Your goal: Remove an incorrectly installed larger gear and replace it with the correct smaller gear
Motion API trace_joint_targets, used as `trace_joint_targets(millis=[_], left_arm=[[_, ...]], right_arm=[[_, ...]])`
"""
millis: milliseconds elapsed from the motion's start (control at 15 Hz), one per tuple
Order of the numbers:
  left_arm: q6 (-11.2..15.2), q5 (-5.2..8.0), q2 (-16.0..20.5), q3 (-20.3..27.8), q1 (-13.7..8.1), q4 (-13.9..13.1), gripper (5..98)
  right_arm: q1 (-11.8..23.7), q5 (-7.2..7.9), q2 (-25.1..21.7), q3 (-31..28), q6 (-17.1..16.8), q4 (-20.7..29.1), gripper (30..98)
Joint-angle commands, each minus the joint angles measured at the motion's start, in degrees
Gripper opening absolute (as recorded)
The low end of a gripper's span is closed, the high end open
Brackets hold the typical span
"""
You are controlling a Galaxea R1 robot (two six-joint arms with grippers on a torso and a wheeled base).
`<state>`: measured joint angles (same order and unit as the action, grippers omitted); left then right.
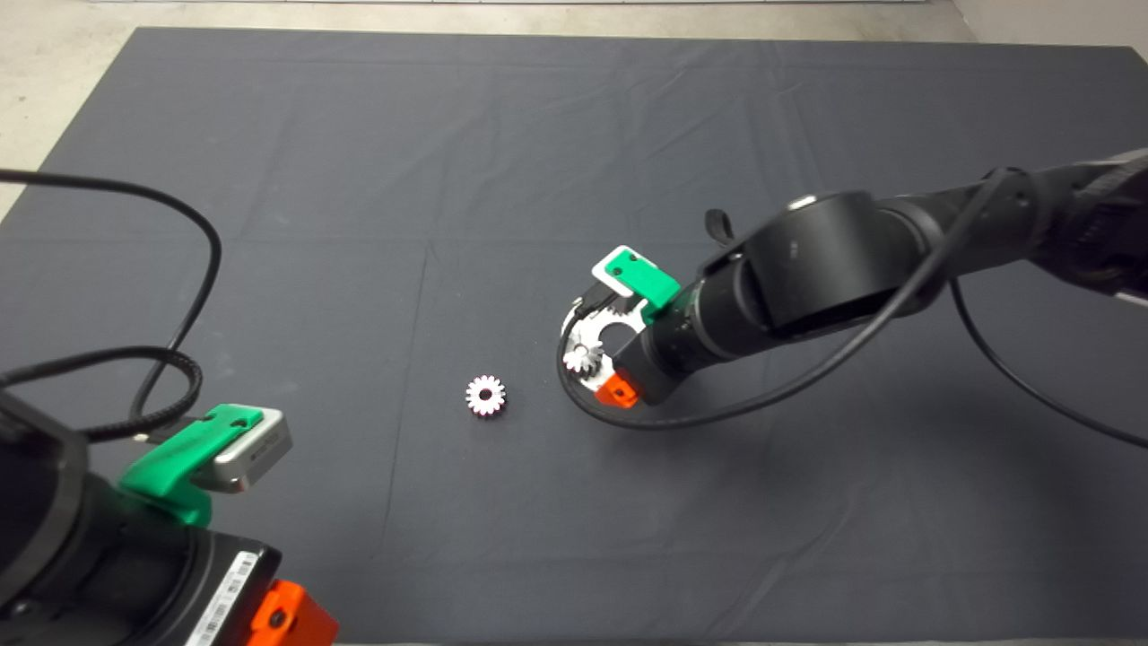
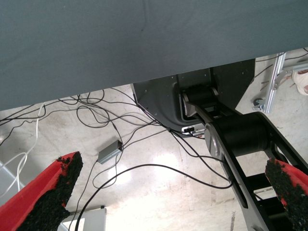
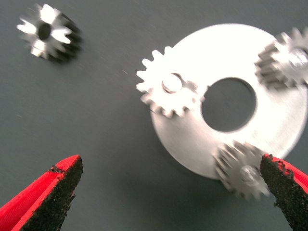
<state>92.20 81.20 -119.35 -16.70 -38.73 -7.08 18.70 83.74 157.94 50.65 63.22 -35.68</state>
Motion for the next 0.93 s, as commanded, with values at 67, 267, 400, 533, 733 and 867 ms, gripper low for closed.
trace_joint_targets(millis=[67,267,400,533,733,867], left_arm=[[1.1,0.92,0.1,0.9,-0.1,0.0,97.6],[1.1,0.89,0.1,0.9,-0.1,0.0,97.6],[1.1,0.89,0.1,0.9,-0.1,0.0,97.6],[1.1,0.89,0.2,0.9,-0.1,0.0,97.6],[1.1,0.89,0.2,0.9,-0.1,0.0,97.6],[1.1,0.89,0.1,0.9,0.0,0.1,97.6]], right_arm=[[0.5,-0.33,2.6,2.2,-0.9,-4.7,97.7],[-0.3,-0.33,2.9,3.4,-1.6,-5.3,97.7],[-1.3,-0.42,3.0,3.7,-2.1,-7.0,97.7],[-1.9,-0.42,3.8,4.9,-2.1,-7.2,97.7],[-3.0,-0.42,4.3,6.2,-2.0,-8.8,97.7],[-3.4,-0.42,4.6,6.7,-2.1,-9.3,97.7]])
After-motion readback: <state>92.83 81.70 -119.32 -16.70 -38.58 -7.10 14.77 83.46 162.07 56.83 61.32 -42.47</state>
